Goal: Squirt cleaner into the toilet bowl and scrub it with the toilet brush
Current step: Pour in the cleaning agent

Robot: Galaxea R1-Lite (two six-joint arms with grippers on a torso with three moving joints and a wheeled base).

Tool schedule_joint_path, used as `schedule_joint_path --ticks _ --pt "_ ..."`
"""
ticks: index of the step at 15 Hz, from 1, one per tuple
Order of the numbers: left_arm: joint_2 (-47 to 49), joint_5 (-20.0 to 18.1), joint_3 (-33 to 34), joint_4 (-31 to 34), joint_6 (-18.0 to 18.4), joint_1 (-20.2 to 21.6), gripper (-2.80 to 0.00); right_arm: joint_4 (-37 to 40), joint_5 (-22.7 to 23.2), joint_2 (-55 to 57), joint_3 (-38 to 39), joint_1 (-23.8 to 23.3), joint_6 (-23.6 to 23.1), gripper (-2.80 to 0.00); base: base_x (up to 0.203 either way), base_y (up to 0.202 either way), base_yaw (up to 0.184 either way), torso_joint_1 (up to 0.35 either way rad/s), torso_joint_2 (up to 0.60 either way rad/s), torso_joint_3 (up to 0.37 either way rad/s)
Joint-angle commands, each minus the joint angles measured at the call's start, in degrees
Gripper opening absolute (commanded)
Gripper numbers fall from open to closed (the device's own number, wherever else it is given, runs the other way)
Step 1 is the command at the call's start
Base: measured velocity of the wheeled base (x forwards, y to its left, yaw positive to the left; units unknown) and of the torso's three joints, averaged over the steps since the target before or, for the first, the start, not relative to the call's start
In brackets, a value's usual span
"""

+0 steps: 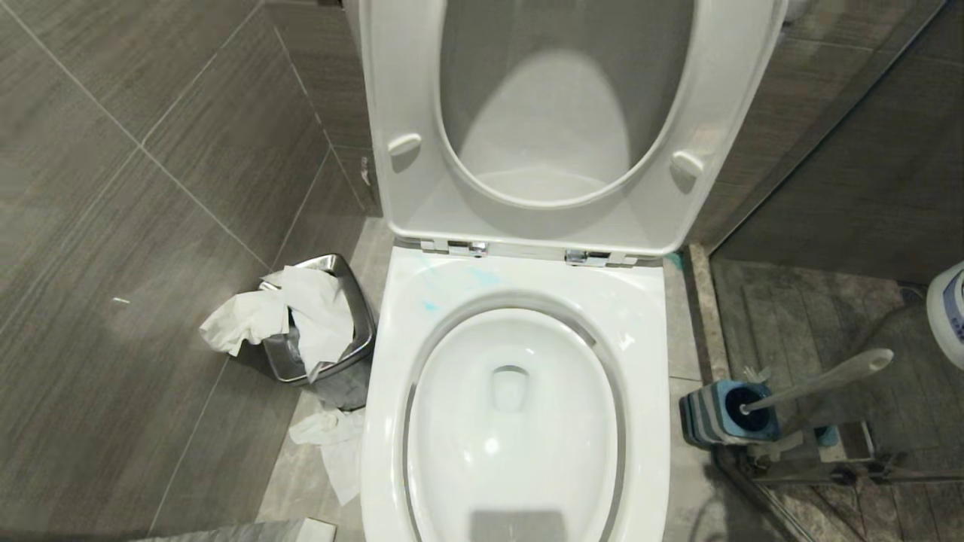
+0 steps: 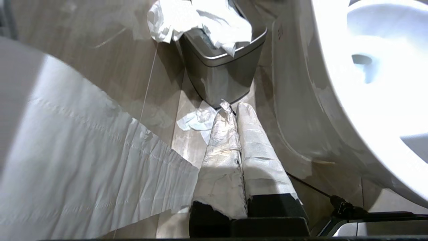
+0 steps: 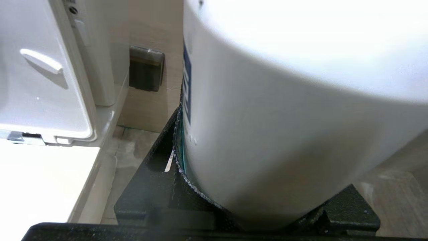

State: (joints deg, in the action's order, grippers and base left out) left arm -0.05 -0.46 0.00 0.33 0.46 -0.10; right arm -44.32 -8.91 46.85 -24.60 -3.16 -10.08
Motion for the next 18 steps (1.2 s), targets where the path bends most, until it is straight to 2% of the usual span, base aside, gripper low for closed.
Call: schedule_joint_path --ticks 1,7,11,15,18 --pt "0.05 -0.07 0.09 -0.07 -0.02 0.01 -2.80 -0.32 -0.46 0.33 1.12 0.00 -0.19 -2.80 0.000 0.000 0.000 0.006 0.00 0.196" --pt "0.05 0.02 0.09 -0.07 0.15 0.01 -2.80 -0.22 -0.40 1.23 2.10 0.09 -0.20 -2.80 0.000 0.000 0.000 0.001 0.00 0.203" --pt "0.05 0.02 0.09 -0.13 0.15 0.01 -2.80 3.36 -0.06 1.45 1.89 0.62 0.15 -2.80 0.000 0.000 0.000 0.004 0.00 0.190" --pt "0.05 0.02 0.09 -0.15 0.24 0.01 -2.80 3.81 -0.20 4.78 1.40 4.74 -0.26 -2.80 0.000 0.000 0.000 0.002 0.00 0.033" --pt "0.05 0.02 0.09 -0.15 0.16 0.01 -2.80 3.75 -0.54 9.21 -0.96 5.81 -0.34 -2.80 0.000 0.000 0.000 0.000 0.00 0.000"
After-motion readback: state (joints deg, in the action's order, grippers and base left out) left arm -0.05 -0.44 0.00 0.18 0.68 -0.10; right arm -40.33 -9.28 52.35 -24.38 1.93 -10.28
